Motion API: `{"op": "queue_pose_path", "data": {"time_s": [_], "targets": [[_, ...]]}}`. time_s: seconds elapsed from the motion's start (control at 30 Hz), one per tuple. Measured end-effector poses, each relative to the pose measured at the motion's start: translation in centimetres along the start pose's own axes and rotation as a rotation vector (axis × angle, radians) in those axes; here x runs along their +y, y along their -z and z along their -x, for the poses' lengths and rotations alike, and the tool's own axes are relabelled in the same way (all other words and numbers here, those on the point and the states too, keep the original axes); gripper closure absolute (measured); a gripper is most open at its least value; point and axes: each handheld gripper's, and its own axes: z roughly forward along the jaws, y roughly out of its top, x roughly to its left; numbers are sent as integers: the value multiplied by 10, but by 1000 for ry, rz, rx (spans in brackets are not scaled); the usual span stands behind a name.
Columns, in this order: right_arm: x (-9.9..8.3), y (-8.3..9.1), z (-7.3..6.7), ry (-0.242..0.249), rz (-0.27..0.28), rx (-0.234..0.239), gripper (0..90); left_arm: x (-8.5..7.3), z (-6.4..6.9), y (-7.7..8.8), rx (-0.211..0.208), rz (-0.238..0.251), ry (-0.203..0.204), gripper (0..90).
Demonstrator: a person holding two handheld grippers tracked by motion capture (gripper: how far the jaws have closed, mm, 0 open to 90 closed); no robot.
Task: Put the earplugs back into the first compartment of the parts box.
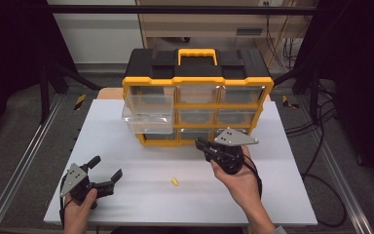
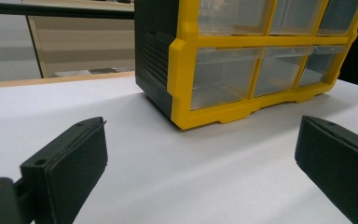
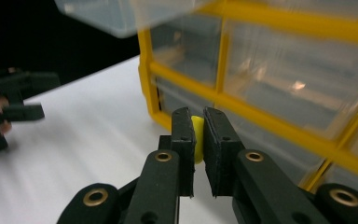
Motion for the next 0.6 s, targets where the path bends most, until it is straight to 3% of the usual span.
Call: {"op": "queue_pose_path", "data": {"time_s": [0.13, 0.33, 0.6], "targets": [[24, 7, 0, 20, 74, -13, 831, 0, 0, 0, -1, -3, -7, 20], [55, 9, -7, 31, 159, 6, 830, 0, 1, 0, -1, -2, -13, 20], [91, 11, -23, 96, 232, -6, 829, 0, 3, -2, -8, -3, -17, 19]]}}
